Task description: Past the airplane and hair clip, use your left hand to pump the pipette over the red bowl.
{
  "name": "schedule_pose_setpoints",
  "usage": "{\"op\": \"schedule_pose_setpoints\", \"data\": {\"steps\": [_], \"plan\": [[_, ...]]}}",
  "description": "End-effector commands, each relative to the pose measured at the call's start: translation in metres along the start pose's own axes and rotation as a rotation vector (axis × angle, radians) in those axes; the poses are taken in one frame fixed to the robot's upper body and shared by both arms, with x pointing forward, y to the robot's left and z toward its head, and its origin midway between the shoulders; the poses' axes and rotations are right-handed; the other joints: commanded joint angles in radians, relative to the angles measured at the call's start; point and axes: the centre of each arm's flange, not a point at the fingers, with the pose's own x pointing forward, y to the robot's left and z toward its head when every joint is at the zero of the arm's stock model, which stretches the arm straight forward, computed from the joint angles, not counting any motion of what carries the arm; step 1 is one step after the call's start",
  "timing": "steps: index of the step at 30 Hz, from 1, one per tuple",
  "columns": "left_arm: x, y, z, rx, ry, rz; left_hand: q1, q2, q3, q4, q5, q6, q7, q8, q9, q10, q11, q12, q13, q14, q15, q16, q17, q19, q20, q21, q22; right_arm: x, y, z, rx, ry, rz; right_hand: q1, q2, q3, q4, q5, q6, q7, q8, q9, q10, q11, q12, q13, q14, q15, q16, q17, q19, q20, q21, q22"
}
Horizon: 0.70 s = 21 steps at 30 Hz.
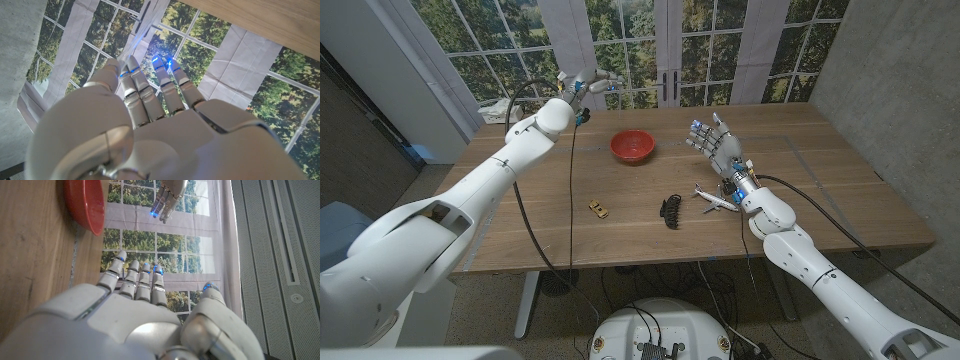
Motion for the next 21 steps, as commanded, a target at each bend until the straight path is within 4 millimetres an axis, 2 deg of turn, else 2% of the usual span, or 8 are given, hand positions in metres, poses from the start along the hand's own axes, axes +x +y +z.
{"op": "schedule_pose_setpoints", "data": {"steps": [1, 21], "plan": [[-0.0014, 0.0011, -0.0024, -0.011, 0.003, -0.004, -0.002, -0.006, -0.004, 0.003, -0.003, -0.001, 0.001, 0.004, 0.002, -0.008, -0.001, -0.001, 0.002, -0.005, -0.150, 0.000, 0.001, -0.005, -0.001, 0.001, 0.005, 0.0020, 0.0011, -0.0007, -0.004, 0.000, 0.005, -0.003, 0.000, 0.002, -0.007, 0.008, 0.003, 0.005, 0.001, 0.001, 0.002, 0.001, 0.003, 0.001, 0.005, 0.004, -0.005, 0.002, 0.000, 0.006, -0.003, 0.002], [0.0005, -0.0005, -0.0001, -0.019, -0.005, -0.011, -0.012, -0.009, -0.003, 0.002, -0.001, 0.012, 0.006, 0.013, 0.001, -0.002, 0.000, 0.007, 0.002, -0.007, -0.151, 0.004, 0.002, -0.006, 0.002, 0.000, 0.005, 0.0012, 0.0013, 0.0004, -0.005, -0.005, -0.001, -0.007, 0.000, 0.005, -0.011, 0.007, 0.003, 0.005, 0.001, 0.001, 0.003, 0.001, 0.005, -0.005, 0.006, 0.005, -0.006, -0.001, 0.002, 0.007, -0.008, 0.002]]}}
